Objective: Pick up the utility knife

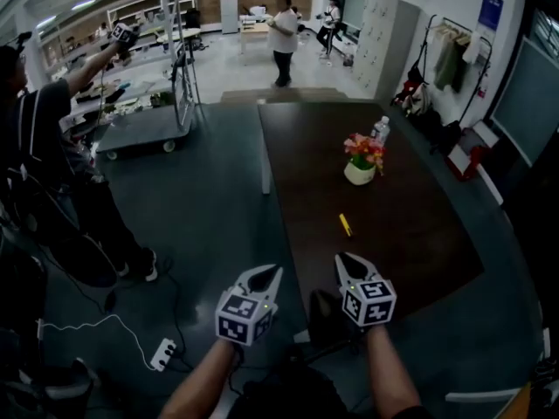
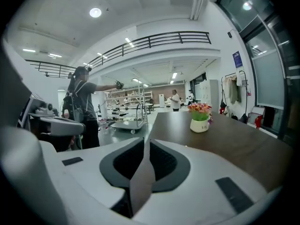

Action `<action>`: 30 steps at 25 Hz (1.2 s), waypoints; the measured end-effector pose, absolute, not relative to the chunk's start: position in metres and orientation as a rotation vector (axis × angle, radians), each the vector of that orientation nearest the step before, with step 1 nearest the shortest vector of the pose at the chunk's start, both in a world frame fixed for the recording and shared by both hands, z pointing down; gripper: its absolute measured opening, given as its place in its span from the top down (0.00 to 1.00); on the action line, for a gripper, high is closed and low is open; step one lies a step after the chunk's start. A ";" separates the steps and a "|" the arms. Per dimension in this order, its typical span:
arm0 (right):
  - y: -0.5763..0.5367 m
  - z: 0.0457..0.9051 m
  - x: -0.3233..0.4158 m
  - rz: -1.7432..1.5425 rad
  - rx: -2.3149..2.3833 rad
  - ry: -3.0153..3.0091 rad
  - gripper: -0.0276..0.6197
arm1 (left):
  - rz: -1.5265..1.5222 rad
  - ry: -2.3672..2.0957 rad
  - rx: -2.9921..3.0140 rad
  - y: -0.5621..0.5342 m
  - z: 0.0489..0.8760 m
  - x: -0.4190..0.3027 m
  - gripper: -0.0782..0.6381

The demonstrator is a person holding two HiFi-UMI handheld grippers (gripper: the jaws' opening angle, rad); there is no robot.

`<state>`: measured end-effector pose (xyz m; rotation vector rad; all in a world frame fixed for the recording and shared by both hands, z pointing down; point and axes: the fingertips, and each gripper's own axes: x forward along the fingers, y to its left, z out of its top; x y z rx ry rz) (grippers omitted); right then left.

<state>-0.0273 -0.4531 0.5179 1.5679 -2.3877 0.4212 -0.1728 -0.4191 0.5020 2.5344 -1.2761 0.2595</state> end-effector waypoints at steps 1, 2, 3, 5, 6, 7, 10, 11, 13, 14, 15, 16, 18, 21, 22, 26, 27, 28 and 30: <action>-0.468 0.526 -0.015 0.435 1.573 -2.367 0.87 | 0.269 -1.273 2.532 -0.430 0.504 -0.163 0.88; -0.482 0.535 -0.003 0.450 1.577 -2.344 0.84 | 0.277 -1.273 2.528 -0.440 0.506 -0.154 0.88; -0.496 0.545 0.008 0.468 1.578 -2.320 0.82 | 0.285 -1.275 2.522 -0.449 0.508 -0.146 0.88; -0.523 0.567 0.028 0.502 1.572 -2.273 0.79 | 0.301 -1.284 2.504 -0.468 0.513 -0.132 0.88; -0.535 0.578 0.035 0.514 1.566 -2.250 0.77 | 0.303 -1.290 2.491 -0.477 0.516 -0.125 0.88; -0.548 0.590 0.042 0.523 1.558 -2.226 0.76 | 0.304 -1.295 2.479 -0.487 0.519 -0.118 0.88; -0.581 0.620 0.056 0.535 1.532 -2.172 0.74 | 0.335 -1.296 2.463 -0.510 0.531 -0.099 0.88; -0.590 0.628 0.058 0.539 1.523 -2.159 0.73 | 0.349 -1.293 2.460 -0.515 0.534 -0.094 0.88; -0.605 0.643 0.061 0.551 1.501 -2.134 0.72 | 0.372 -1.288 2.452 -0.522 0.539 -0.088 0.88; -0.611 0.651 0.061 0.554 1.490 -2.119 0.71 | 0.380 -1.287 2.444 -0.524 0.541 -0.087 0.88; -0.617 0.658 0.061 0.554 1.476 -2.104 0.71 | 0.386 -1.287 2.436 -0.526 0.544 -0.086 0.88; -0.623 0.665 0.061 0.550 1.459 -2.089 0.71 | 0.392 -1.287 2.428 -0.528 0.546 -0.087 0.88; -0.632 0.676 0.057 0.541 1.412 -2.063 0.71 | 0.400 -1.291 2.414 -0.531 0.551 -0.088 0.88; -0.636 0.692 0.057 0.554 1.362 -2.016 0.71 | 0.413 -1.298 2.400 -0.536 0.558 -0.091 0.88; -0.636 0.695 0.057 0.558 1.354 -2.008 0.71 | 0.413 -1.299 2.395 -0.536 0.559 -0.092 0.88; -0.634 0.697 0.058 0.536 1.338 -1.969 0.83 | 0.402 -1.290 2.380 -0.535 0.560 -0.093 0.88; -0.632 0.697 0.058 0.533 1.335 -1.963 0.84 | 0.398 -1.285 2.381 -0.533 0.560 -0.094 0.88; -0.630 0.697 0.059 0.537 1.331 -1.959 0.84 | 0.394 -1.280 2.384 -0.532 0.560 -0.094 0.88; -0.625 0.698 0.060 0.560 1.328 -1.955 0.84 | 0.381 -1.271 2.397 -0.530 0.558 -0.095 0.88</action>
